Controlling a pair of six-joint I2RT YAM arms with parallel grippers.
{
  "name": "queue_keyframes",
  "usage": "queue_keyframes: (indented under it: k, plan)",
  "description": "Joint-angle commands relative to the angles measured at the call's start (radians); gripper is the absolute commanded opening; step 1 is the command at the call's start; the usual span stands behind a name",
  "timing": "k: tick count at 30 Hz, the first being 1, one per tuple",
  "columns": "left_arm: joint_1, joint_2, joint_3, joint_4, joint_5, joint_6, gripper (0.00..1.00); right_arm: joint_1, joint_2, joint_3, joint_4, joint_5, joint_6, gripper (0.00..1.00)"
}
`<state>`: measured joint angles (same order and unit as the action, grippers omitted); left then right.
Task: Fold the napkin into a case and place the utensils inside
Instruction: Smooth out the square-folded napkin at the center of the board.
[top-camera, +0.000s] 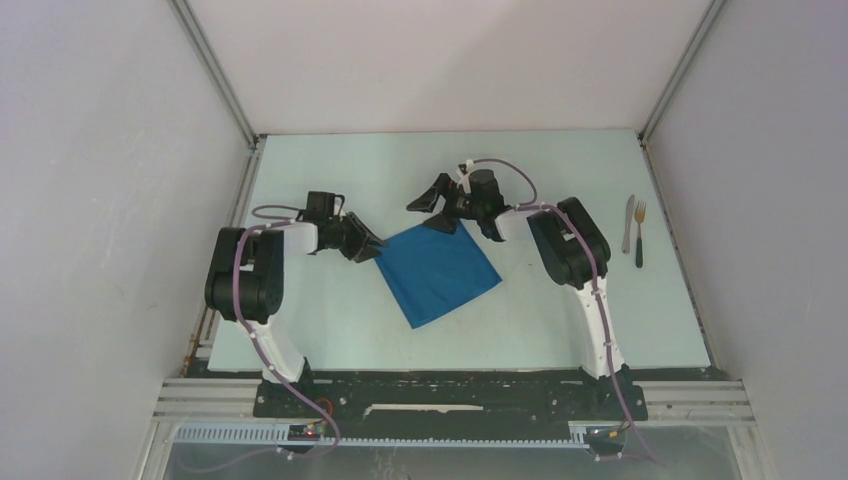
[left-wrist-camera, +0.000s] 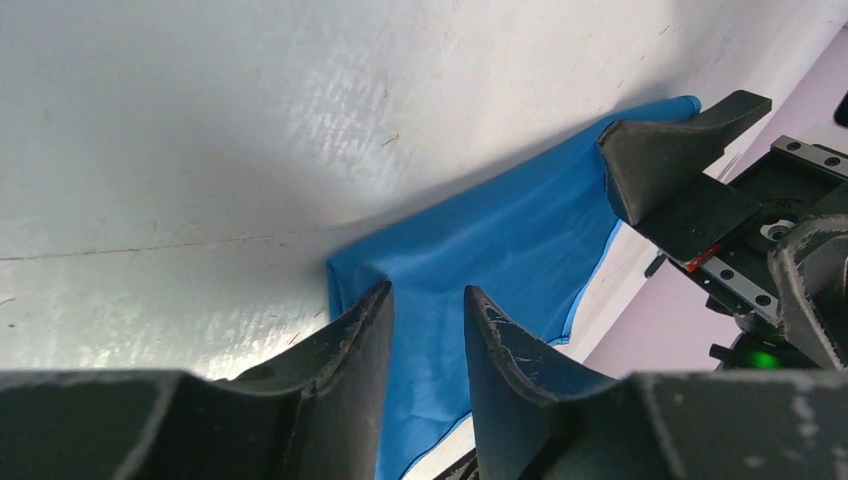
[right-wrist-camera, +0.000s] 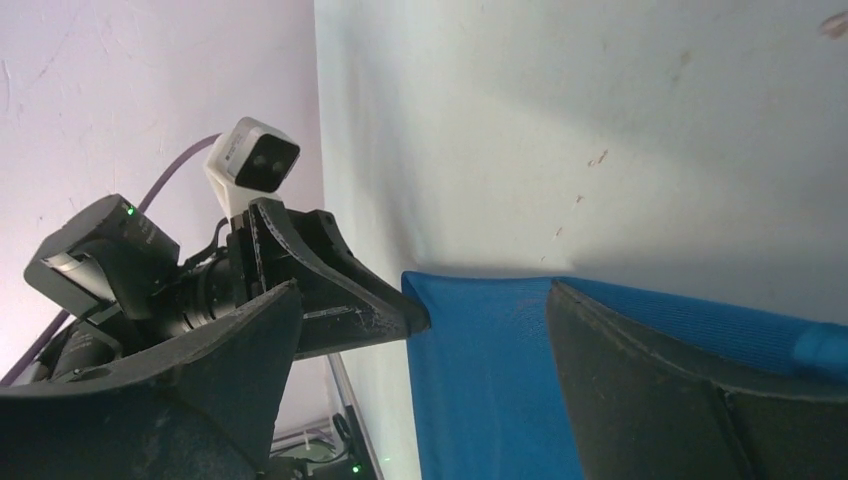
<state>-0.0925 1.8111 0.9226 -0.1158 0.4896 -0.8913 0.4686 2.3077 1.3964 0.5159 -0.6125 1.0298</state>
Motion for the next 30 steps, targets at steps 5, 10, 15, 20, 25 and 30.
queue_keyframes:
  k: [5, 10, 15, 20, 25, 30]
  plan:
    - [0.02, 0.021, -0.033, -0.012, -0.06, 0.017, 0.4, -0.081, 0.042, 0.006, -0.008, 0.042, 0.033, 1.0]
    - [0.02, 0.019, -0.031, -0.014, -0.062, 0.029, 0.4, -0.131, 0.081, 0.052, 0.003, 0.004, 0.05, 1.0]
    - [-0.004, -0.023, 0.017, -0.06, -0.059, 0.065, 0.46, -0.2, 0.07, 0.218, -0.199, -0.112, -0.05, 1.0]
    - [-0.041, -0.164, 0.043, -0.101, -0.008, 0.088, 0.68, -0.229, -0.217, 0.277, -0.864, 0.019, -0.475, 1.0]
    - [-0.1, -0.327, -0.001, -0.182, -0.04, 0.178, 0.77, -0.226, -0.507, -0.027, -1.124, 0.226, -0.636, 1.0]
    - [-0.301, -0.451, -0.08, -0.322, -0.214, 0.219, 0.6, -0.229, -0.696, -0.301, -1.075, 0.261, -0.667, 0.88]
